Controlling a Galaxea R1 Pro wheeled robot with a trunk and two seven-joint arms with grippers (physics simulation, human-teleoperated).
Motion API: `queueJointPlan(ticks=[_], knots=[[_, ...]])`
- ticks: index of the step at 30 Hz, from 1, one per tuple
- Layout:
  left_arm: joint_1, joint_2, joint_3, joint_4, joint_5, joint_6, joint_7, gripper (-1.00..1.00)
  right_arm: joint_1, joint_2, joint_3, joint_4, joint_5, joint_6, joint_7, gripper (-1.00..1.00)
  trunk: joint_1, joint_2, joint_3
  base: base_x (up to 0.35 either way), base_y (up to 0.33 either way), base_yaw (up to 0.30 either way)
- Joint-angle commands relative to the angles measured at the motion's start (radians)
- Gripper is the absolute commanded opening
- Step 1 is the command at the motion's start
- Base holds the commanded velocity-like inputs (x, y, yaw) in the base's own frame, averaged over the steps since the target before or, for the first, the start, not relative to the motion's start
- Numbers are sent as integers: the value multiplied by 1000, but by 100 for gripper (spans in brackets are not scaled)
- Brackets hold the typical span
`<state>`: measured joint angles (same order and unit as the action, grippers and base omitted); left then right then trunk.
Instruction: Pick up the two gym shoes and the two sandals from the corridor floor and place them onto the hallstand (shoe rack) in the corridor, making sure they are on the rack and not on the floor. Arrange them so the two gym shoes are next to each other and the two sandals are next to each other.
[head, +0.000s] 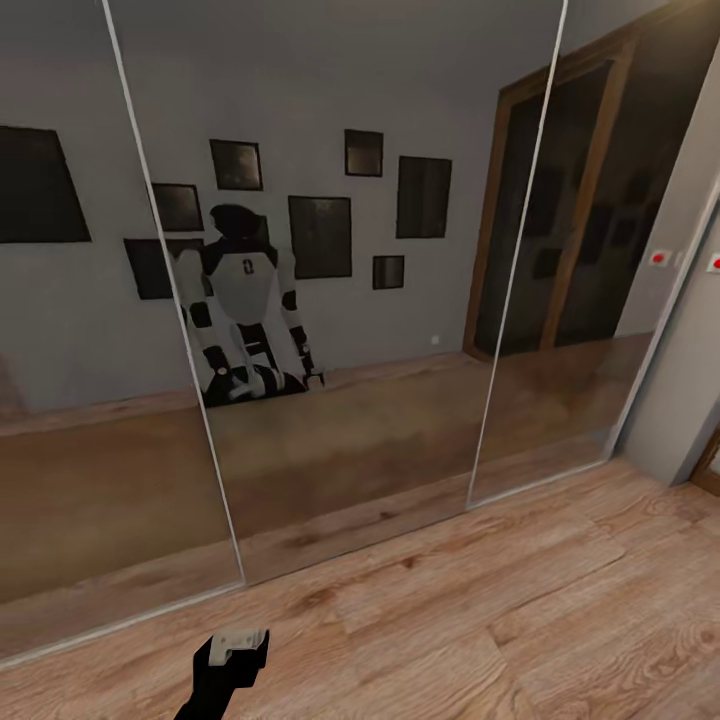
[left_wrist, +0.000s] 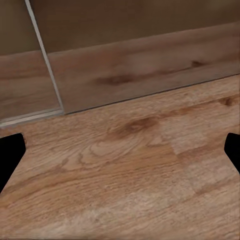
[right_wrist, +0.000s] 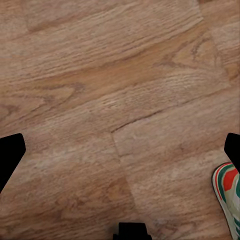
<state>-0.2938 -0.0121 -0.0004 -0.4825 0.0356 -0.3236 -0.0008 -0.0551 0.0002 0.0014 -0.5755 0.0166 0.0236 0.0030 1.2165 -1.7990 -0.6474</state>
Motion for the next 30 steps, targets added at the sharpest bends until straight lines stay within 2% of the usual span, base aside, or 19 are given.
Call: queueJointPlan(ticks=[1,16,30], knots=[[-1,0,0,1,4,-3,0,100,0,0,0,-1,2,2,0,100,4,-8,-4,0,0,107],[-1,0,0,1,4,-3,0,100,0,0,1,-1,2,1,-1,100,61,-113,-51,0,0,14],[-1,0,0,1,4,-2,0,100,0,-1,2,-2,3,1,-1,100,115,-211,-79,0,0,0]])
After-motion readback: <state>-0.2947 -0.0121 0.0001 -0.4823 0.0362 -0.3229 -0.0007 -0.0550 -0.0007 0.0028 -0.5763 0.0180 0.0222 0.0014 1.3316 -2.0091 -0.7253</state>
